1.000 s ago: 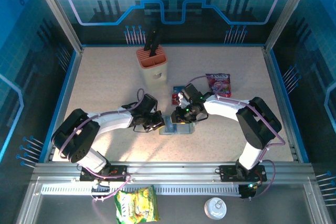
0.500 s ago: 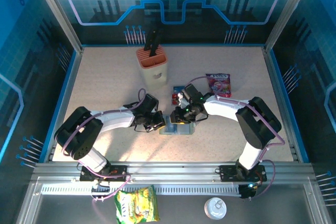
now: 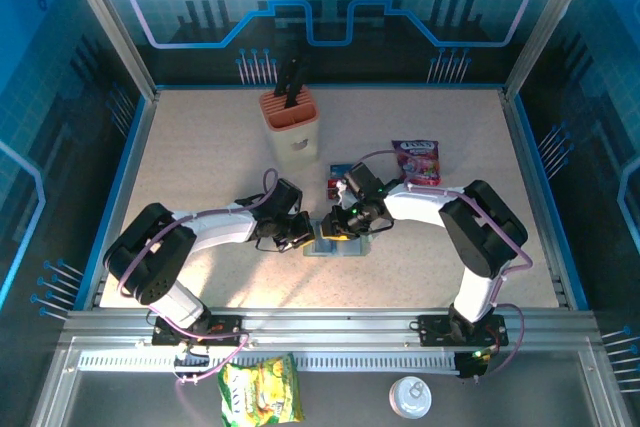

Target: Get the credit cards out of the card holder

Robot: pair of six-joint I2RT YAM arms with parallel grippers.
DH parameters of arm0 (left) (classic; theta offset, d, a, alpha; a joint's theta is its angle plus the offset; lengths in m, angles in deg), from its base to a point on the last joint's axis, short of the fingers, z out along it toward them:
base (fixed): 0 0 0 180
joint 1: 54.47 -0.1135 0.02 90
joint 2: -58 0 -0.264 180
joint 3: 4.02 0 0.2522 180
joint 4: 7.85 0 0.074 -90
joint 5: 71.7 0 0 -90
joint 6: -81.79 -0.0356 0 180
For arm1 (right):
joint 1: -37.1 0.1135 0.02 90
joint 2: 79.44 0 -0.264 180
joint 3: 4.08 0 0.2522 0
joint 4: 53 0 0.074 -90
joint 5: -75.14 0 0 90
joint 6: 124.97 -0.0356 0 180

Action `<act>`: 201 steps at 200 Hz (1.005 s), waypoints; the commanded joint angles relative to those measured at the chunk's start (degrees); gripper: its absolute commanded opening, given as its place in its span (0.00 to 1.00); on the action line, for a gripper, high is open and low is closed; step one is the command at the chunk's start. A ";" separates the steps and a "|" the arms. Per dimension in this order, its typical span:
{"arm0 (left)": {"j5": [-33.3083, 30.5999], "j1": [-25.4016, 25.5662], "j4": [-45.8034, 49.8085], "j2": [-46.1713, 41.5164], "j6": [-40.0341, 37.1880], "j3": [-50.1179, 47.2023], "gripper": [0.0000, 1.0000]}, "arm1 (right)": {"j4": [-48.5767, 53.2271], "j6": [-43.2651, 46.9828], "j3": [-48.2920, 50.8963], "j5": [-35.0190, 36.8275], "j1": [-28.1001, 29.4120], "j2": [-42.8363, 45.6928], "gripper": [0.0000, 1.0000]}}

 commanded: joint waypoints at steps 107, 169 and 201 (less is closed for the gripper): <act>-0.26 0.21 3.94 0.12 -1.63 0.34 0.00 | 10.32 5.33 -4.15 6.18 0.30 -0.40 0.31; 0.20 0.19 4.81 -2.19 -1.71 2.03 0.00 | 9.33 4.21 -2.76 6.04 0.19 3.01 0.31; 1.47 0.41 3.88 -1.97 -1.44 3.05 0.00 | 9.01 3.86 -1.95 6.05 -0.25 4.28 0.31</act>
